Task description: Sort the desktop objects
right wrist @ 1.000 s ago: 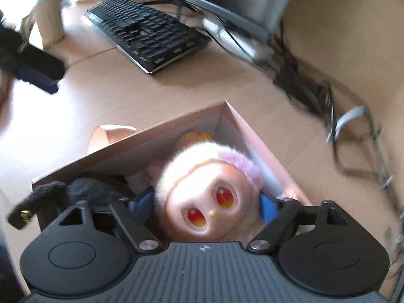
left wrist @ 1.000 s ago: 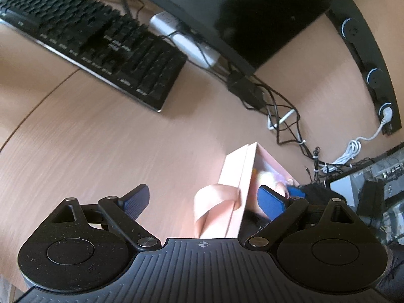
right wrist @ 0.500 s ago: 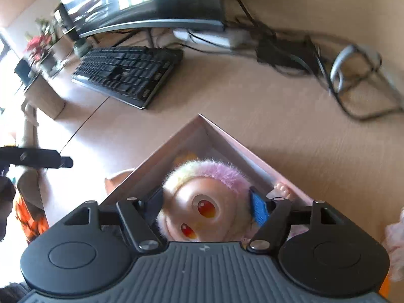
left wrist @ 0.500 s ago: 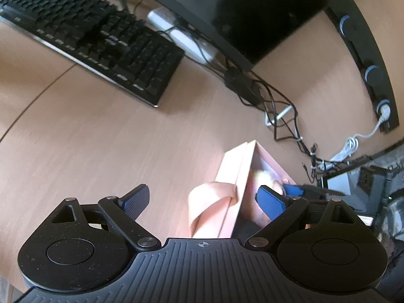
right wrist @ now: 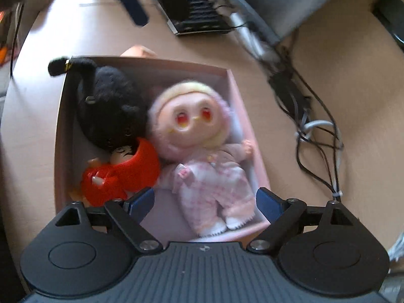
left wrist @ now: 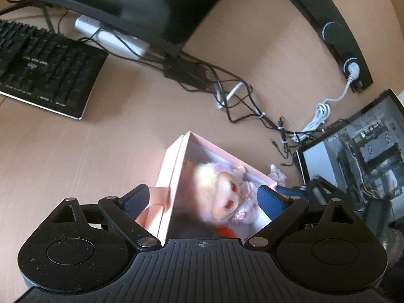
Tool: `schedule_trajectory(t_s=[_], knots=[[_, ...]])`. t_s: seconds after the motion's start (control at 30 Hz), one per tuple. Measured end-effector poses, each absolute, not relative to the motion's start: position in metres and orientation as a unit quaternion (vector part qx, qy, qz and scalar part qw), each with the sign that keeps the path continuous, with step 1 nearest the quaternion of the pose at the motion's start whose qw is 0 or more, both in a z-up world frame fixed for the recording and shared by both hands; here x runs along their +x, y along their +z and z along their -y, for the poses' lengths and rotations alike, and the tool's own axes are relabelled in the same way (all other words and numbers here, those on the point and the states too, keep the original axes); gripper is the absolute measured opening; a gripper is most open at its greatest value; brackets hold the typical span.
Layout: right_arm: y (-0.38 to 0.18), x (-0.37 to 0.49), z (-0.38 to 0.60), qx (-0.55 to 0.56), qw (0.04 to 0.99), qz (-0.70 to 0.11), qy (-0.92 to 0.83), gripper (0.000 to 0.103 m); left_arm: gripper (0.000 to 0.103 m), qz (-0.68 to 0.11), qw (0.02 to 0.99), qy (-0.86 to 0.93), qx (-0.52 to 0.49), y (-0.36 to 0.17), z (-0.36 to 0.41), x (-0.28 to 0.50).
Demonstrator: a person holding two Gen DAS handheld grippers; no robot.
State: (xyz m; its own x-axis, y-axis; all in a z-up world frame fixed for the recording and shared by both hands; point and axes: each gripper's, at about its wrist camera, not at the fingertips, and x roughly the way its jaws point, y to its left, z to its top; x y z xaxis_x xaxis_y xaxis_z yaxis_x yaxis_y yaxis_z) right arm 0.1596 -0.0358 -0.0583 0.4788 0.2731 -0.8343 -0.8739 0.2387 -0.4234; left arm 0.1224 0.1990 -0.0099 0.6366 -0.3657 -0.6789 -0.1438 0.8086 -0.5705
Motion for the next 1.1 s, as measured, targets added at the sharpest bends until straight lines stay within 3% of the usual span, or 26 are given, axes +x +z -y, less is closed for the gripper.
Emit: schedule_trajectory(t_s=[0.33,0.43,0.57,0.83,1.1], knots=[[-0.081,0.182,0.016,-0.500,0.687,-0.337,0.405,0.084,0.096,-0.424,0.837,-0.016,-0.347,-0.028,-0.228,0.095],[-0.075,0.193,0.016,-0.474,0.695,-0.361,0.402,0.075,0.096,-0.425,0.829,0.000,-0.363,-0.035,-0.239,0.086],[-0.059,0.215,0.022,-0.386,0.704,-0.437,0.406,0.071,0.096,-0.419,0.828,0.009,-0.373,-0.036,-0.248,0.081],[-0.068,0.198,0.016,-0.435,0.702,-0.404,0.393,0.074,0.096,-0.412,0.837,-0.002,-0.362,-0.029,-0.248,0.090],[-0.091,0.208,-0.001,-0.467,0.681,-0.405,0.392,0.085,0.096,-0.420,0.832,-0.013,-0.363,-0.036,-0.243,0.095]])
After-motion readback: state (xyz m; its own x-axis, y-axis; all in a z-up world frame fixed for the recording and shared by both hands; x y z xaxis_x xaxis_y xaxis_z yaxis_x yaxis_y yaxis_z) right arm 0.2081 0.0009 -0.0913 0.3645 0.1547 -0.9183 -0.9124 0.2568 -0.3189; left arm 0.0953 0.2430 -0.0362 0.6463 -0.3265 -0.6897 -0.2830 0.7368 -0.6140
